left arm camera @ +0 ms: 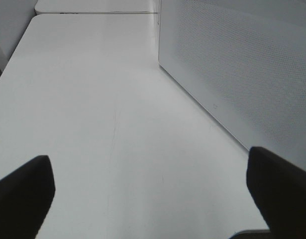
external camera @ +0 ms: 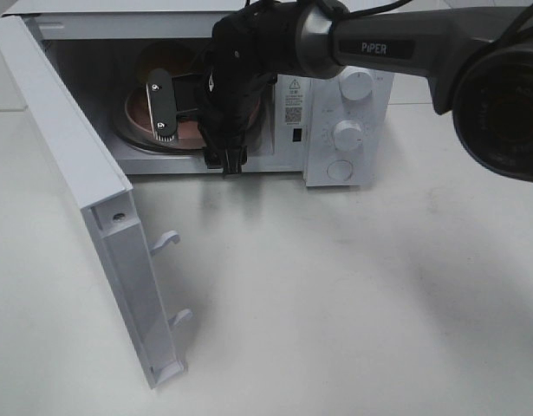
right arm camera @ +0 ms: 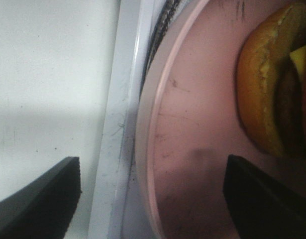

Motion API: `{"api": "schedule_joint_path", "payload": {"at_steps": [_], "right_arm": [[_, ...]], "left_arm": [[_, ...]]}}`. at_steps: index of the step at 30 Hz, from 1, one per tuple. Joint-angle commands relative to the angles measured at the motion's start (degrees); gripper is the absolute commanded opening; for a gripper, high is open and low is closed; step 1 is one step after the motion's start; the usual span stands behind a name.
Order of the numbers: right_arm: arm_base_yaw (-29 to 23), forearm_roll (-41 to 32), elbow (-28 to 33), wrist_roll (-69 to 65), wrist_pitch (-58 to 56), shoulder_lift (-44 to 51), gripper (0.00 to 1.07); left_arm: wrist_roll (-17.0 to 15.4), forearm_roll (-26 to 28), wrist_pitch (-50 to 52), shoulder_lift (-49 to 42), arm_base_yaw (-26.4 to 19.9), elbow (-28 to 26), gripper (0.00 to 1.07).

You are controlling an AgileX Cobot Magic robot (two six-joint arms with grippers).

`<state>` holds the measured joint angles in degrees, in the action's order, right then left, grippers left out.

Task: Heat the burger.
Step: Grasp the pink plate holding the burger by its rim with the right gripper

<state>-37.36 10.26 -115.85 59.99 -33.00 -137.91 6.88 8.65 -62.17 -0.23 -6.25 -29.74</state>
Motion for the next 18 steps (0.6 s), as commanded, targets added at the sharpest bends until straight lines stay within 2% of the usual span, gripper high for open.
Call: {"api": "schedule_joint_path", "payload": {"at_steps": [1,5,7,8,9,10,11,12,13,14,15,16,18], "right_arm": [[0.6,-0.9,-1.1,-0.5,-0.4,-0.8,0.76],[0.7,-0.9,-2.1,-0.5,-0.3,-1.4,0.76],[1.0,-0.9,-2.6,-0.5,-0.5,-1.4,0.72],[1.0,-0.9,-2.6,-0.5,-0.3,-1.4,0.64],[1.0,-0.9,-2.6,-0.5,-0.3,-1.4,0.64],[1.0,-0.9,-2.6,-0.5,-0.2,-1.4,0.59],[1.0,-0.9,-2.6,-0.5,-0.5,-1.4,0.43],[1.0,-0.9,-2.6,-0.5,-0.5,-1.4,0.43],[1.0,-0.7,-2.6,-0.5,-1.1,-1.4,0.25],[1.0,-0.7,-2.6,-0.5,-1.1,-1.4,0.25],[0.9,-0.7,-2.6,-0.5,-1.4,-1.4,0.17],[0.6,-0.5,-2.6,-0.5,-2.5,-1.4,0.0],[0.5,-0.5,-2.6,-0.6,-2.9,-1.4,0.0]], "left_arm": [[-0.3,-0.2,0.6,-1.1,-0.2,0.1,1.0],[-0.3,-0.2,0.6,-1.1,-0.2,0.1,1.0],[-0.3,-0.2,0.6,-1.1,-0.2,0.1,1.0],[-0.3,-0.2,0.6,-1.1,-0.2,0.1,1.0],[-0.3,-0.2,0.6,-1.1,-0.2,0.1,1.0],[-0.3,-0.2,0.6,-1.1,-0.2,0.1,1.0],[-0.3,-0.2,0.6,-1.1,-0.2,0.1,1.0],[-0.3,-0.2,0.6,-1.1,-0.2,0.1,1.0],[-0.3,-0.2,0.6,-1.1,-0.2,0.1,1.0],[-0.3,-0.2,0.6,-1.1,-0.2,0.1,1.0],[-0.3,-0.2,0.6,-1.1,-0.2,0.1,1.0],[-0.3,-0.2,0.6,-1.1,-0.2,0.1,1.0],[-0.3,-0.2,0.6,-1.1,-0.2,0.1,1.0]]}}
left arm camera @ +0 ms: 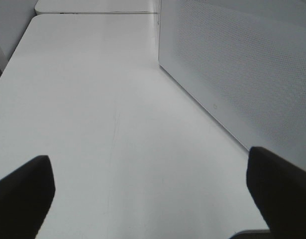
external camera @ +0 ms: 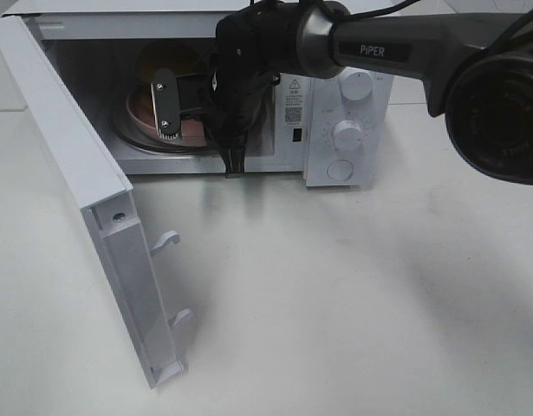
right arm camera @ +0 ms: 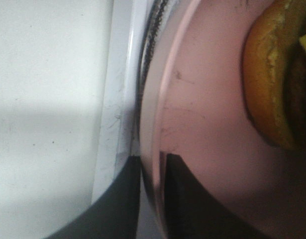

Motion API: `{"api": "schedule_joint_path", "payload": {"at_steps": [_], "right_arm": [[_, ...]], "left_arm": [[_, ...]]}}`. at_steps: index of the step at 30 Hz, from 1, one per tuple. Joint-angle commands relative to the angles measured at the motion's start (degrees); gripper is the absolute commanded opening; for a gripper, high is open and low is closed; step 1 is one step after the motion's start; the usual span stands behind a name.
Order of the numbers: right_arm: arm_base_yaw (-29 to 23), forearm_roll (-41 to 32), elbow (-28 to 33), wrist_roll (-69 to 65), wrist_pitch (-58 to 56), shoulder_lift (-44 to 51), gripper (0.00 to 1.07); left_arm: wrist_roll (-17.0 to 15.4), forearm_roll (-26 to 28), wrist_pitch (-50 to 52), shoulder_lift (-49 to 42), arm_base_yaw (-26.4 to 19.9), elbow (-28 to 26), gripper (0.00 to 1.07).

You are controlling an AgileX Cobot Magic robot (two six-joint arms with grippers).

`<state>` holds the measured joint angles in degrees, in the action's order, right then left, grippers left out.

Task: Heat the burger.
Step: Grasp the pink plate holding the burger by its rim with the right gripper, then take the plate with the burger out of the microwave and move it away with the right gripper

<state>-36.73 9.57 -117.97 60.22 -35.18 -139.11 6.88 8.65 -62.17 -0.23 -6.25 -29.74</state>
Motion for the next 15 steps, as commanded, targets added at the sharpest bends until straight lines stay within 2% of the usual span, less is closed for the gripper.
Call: {"api": "schedule_joint_path", "payload": {"at_steps": [1,15], "right_arm": [[-0.4,0.2,-0.5,-0.8,-0.8,-0.2,0.0],[-2.1,1.0,-0.5,0.1,-2.2,1.4,0.0]], "left_arm": [[-0.3,-0.2,0.6,-1.1,-0.2,0.1,1.0],[-0.3,-0.2,0.6,-1.1,-0.2,0.1,1.0]]}}
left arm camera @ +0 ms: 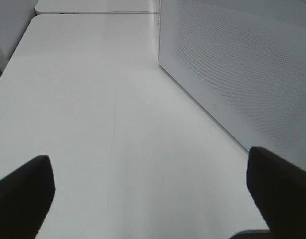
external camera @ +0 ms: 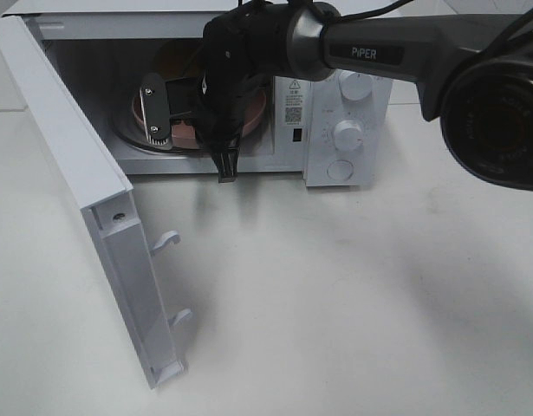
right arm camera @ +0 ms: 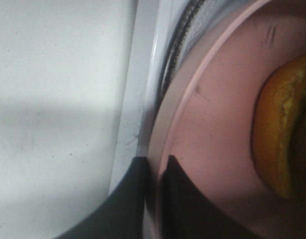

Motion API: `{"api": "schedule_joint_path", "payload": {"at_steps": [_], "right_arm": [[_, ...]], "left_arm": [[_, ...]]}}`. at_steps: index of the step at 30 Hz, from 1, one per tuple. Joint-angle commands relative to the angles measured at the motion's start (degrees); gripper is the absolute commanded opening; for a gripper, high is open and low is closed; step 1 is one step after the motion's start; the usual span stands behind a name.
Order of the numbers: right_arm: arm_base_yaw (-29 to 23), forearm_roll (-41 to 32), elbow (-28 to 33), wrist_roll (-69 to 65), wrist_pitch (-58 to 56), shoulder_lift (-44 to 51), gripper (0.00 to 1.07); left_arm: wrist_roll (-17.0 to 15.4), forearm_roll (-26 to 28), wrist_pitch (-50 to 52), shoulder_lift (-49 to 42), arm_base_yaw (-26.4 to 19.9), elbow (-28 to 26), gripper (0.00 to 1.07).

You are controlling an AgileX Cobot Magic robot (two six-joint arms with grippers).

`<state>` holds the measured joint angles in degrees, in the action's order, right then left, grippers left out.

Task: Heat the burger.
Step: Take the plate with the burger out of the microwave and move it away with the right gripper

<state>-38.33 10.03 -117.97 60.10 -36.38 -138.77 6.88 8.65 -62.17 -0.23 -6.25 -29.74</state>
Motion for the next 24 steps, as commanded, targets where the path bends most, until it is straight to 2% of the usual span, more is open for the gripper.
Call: {"api": "schedule_joint_path", "payload": {"at_steps": [1,5,10,14,18,20,24], "right_arm": [[-0.7,0.7,-0.5,0.4,-1.3,1.3,0.0],[-1.2,0.8,-0.4,1.3,-1.7,1.9,0.0],[-1.2,0.6,2.9,4.5,-0.5,4.2,0.0],[-1.2,0.9,9.0,6.1,4.1,7.7,0.0],[-1.1,0.8,12.3,7.4,7.1,9.8,0.0],[-1.1,0.1,16.4,7.7,11.3,12.5,0.0],[-1.1,-0.2,19.1,8.4,13.1,13.9,0.0]], "left_arm": [[-0.3,-0.2,0.6,-1.1,-0.2,0.1,1.0],[-0.3,-0.2,0.6,-1.1,-0.2,0.1,1.0],[-0.3,-0.2,0.6,-1.1,-0.2,0.1,1.0],[-0.3,-0.2,0.6,-1.1,-0.2,0.1,1.0],[-0.3,-0.2,0.6,-1.1,-0.2,0.1,1.0],[-0.3,-0.2,0.6,-1.1,-0.2,0.1,1.0],[-0.3,-0.2,0.6,-1.1,-0.2,0.1,1.0]]}}
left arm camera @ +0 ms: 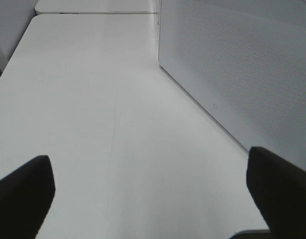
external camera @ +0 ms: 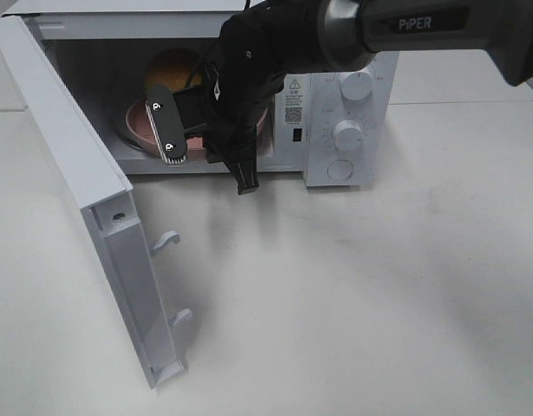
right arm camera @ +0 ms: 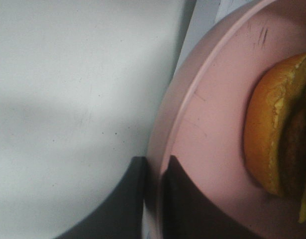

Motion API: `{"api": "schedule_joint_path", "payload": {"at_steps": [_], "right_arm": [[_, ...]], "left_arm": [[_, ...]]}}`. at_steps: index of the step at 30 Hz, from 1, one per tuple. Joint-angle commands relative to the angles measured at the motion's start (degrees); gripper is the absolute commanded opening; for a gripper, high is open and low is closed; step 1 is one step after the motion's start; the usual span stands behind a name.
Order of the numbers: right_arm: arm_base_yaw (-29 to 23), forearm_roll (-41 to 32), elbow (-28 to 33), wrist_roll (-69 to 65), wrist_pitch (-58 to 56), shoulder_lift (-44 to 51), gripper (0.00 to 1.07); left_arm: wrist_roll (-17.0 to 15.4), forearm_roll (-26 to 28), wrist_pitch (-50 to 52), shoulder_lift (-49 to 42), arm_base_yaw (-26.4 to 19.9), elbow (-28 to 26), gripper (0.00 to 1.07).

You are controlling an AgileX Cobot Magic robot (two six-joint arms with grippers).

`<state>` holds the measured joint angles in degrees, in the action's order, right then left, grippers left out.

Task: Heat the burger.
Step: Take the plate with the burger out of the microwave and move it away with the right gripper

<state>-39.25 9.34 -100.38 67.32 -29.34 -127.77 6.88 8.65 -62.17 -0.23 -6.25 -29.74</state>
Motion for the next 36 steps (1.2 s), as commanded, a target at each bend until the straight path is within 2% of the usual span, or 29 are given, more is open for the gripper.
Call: {"api": "schedule_joint_path", "payload": {"at_steps": [1,4,6,8,18,21,24,26,27,28,36], "right_arm": [[-0.2,0.5,3.6,1.6,7.0,4.0,0.0],[-0.2,0.6,4.5,1.8,7.5,4.4,0.0],[-0.2,0.6,9.3,3.3,11.2,6.9,0.0],[-0.2,0.6,11.6,3.3,12.5,8.1,0.0],[-0.2,2.2,20.6,3.3,18.0,13.5,0.0],[-0.3,3.4,25.5,3.3,21.0,16.3,0.0],[-0.3,3.4,26.6,3.3,22.0,17.0,0.0],[-0.3,3.4,31.9,3.4,24.8,20.1,0.0],[-0.3,3.4,31.9,3.4,24.8,20.1,0.0],[-0.3,3.4,34.6,4.1,26.7,21.9,0.0],[-0.3,3.4,42.7,4.4,30.0,28.2,0.0]], "left_arm": [[-0.3,-0.2,0.6,-1.1,-0.2,0.1,1.0],[-0.3,-0.2,0.6,-1.1,-0.2,0.1,1.0],[-0.3,-0.2,0.6,-1.1,-0.2,0.1,1.0],[-0.3,-0.2,0.6,-1.1,-0.2,0.1,1.0],[-0.3,-0.2,0.6,-1.1,-0.2,0.1,1.0],[-0.3,-0.2,0.6,-1.1,-0.2,0.1,1.0],[-0.3,-0.2,0.6,-1.1,-0.2,0.1,1.0],[-0.3,-0.2,0.6,-1.1,-0.2,0.1,1.0],[-0.3,-0.2,0.6,-1.1,-0.2,0.1,1.0],[-0.3,-0.2,0.6,-1.1,-0.2,0.1,1.0],[-0.3,-0.2,0.6,-1.1,-0.2,0.1,1.0]]}}
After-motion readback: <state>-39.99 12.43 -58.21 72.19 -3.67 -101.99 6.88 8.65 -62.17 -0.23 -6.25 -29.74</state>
